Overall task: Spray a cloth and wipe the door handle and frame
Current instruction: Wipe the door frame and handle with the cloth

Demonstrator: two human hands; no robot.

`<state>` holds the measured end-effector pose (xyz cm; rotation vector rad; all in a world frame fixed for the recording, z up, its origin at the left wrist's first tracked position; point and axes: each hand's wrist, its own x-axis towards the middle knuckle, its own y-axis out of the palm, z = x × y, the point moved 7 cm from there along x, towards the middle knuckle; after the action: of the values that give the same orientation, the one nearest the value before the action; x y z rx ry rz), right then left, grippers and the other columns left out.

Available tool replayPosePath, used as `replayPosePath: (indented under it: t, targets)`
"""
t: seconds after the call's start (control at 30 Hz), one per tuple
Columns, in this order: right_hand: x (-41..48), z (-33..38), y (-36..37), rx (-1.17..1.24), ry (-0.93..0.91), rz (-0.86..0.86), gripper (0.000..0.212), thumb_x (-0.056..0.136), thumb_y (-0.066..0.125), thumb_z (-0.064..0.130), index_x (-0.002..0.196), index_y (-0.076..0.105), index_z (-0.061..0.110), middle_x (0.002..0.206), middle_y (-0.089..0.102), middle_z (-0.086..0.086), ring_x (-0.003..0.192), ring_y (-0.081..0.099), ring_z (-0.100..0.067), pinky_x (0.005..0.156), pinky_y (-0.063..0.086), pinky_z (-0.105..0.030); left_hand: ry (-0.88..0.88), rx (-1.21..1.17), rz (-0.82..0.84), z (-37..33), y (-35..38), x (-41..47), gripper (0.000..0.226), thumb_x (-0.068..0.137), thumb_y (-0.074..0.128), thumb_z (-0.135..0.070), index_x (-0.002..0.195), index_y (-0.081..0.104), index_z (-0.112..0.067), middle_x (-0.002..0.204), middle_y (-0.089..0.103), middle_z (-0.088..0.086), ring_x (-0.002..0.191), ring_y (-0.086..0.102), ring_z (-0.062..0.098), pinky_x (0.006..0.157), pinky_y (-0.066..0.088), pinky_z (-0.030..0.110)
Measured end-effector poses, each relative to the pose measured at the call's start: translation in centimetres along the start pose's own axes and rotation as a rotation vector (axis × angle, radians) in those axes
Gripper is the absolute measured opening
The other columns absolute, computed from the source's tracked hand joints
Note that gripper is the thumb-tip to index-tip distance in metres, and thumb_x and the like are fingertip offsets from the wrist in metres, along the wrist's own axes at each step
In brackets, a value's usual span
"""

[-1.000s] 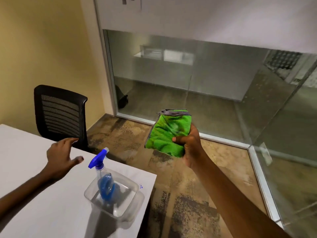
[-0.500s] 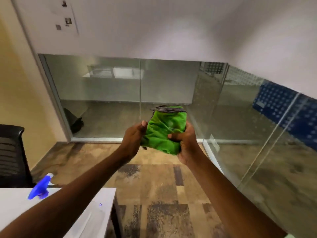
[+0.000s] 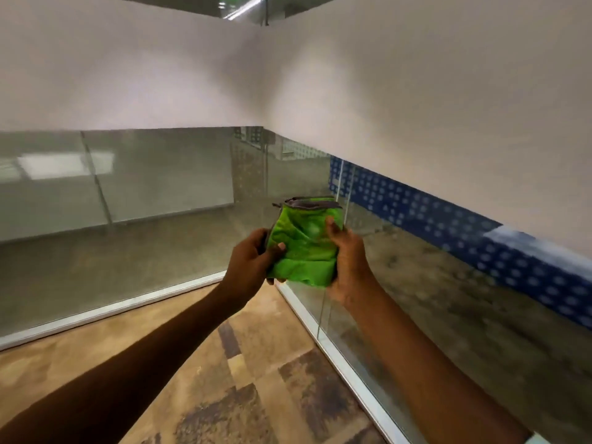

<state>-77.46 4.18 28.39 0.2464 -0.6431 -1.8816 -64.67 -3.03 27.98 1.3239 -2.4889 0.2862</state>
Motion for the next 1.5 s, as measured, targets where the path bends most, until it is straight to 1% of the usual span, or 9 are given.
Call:
replayPosePath:
  t: [0.2,0.53,0.63,0.73,0.97,1.13,1.23,1.37,1.5]
  targets:
    - [-4.7,7.5,-13.0,-0.048,-0.088,-0.365,0.047,0.093,0.054,0.036,0.127,0.058,0.003,0.121,0.065,-0.025,0.107,0.063,-0.045,0.092,0.047,-0.065,0.001,-0.156,0.235,0.8,14.6,0.8,0.02,0.074,0.058,-0.015,0.094,0.061,-0.013,0.074,0.064,0.007,0.051,0.059,0.017,0.037,0.047,0.025]
    - [-16.5,17.1,-28.0,-0.031,-0.284,-0.83,0.047,0.097,0.047,0.039,0.126,0.059,0.005,0.118,0.066,-0.026,0.102,0.066,-0.043,0.084,0.053,-0.06,-0.018,-0.326,0.639,0.6,36.7,-1.1,0.019,0.072,0.054,-0.015,0.09,0.061,-0.013,0.061,0.065,-0.002,0.047,0.057,0.014,0.036,0.044,0.023]
    - [-20.3,19.6,-30.4,-0.046,-0.349,-0.949,0.041,0.101,0.043,0.034,0.121,0.061,0.003,0.112,0.068,-0.027,0.091,0.069,-0.039,0.074,0.059,-0.05,-0.017,-0.347,0.762,0.5,42.5,-2.1,0.018,0.073,0.054,-0.017,0.09,0.061,-0.015,0.059,0.063,-0.002,0.043,0.054,0.012,0.034,0.04,0.021]
    - [-23.8,21.6,-32.3,-0.056,-0.451,-1.081,0.044,0.099,0.046,0.034,0.119,0.062,-0.001,0.11,0.069,-0.028,0.094,0.068,-0.042,0.083,0.054,-0.06,0.001,-0.376,0.9,-0.1,47.9,-3.2,0.015,0.074,0.055,-0.019,0.087,0.062,-0.017,0.06,0.062,-0.001,0.043,0.054,0.012,0.034,0.04,0.021]
    - [-29.8,23.3,-34.6,0.023,-0.617,-1.324,0.04,0.091,0.057,0.023,0.12,0.061,-0.003,0.114,0.066,-0.032,0.098,0.066,-0.047,0.078,0.055,-0.059,0.017,-0.408,1.183,-0.9,57.4,-6.4,0.014,0.072,0.056,-0.02,0.084,0.062,-0.017,0.065,0.063,-0.001,0.049,0.057,0.007,0.04,0.041,0.019]
    - [-33.9,24.2,-36.3,0.002,-0.713,-1.556,0.033,0.093,0.054,0.016,0.113,0.062,-0.009,0.104,0.068,-0.033,0.089,0.068,-0.047,0.075,0.056,-0.06,0.038,-0.444,1.349,-1.5,62.5,-8.6,0.023,0.073,0.058,-0.021,0.095,0.062,-0.019,0.088,0.07,0.009,0.082,0.066,0.022,0.073,0.052,0.036]
    - [-35.8,25.5,-37.2,-0.069,-0.789,-1.674,0.022,0.094,0.055,0.013,0.1,0.064,-0.005,0.093,0.07,-0.029,0.083,0.07,-0.043,0.072,0.057,-0.06,0.026,-0.487,1.407,-2.1,65.1,-9.8,0.026,0.073,0.058,-0.023,0.099,0.058,-0.02,0.082,0.071,-0.002,0.079,0.065,0.015,0.068,0.053,0.024]
    - [-38.1,27.5,-39.4,-0.162,-0.913,-1.802,0.024,0.095,0.054,0.012,0.11,0.059,-0.006,0.104,0.068,-0.028,0.094,0.068,-0.043,0.08,0.055,-0.06,0.242,-0.36,1.356,-2.7,67.9,-9.7,0.056,0.069,0.056,-0.051,0.117,0.049,-0.022,0.096,0.064,-0.003,0.08,0.065,0.019,0.074,0.053,0.036]
    - [-40.1,29.2,-42.5,-0.325,-0.956,-1.972,0.026,0.091,0.059,0.021,0.113,0.056,0.007,0.106,0.068,-0.019,0.095,0.068,-0.034,0.083,0.057,-0.055,0.805,-0.161,1.135,-5.4,69.1,-9.1,0.059,0.072,0.051,-0.044,0.123,0.05,-0.014,0.102,0.068,-0.004,0.078,0.066,0.014,0.074,0.052,0.032]
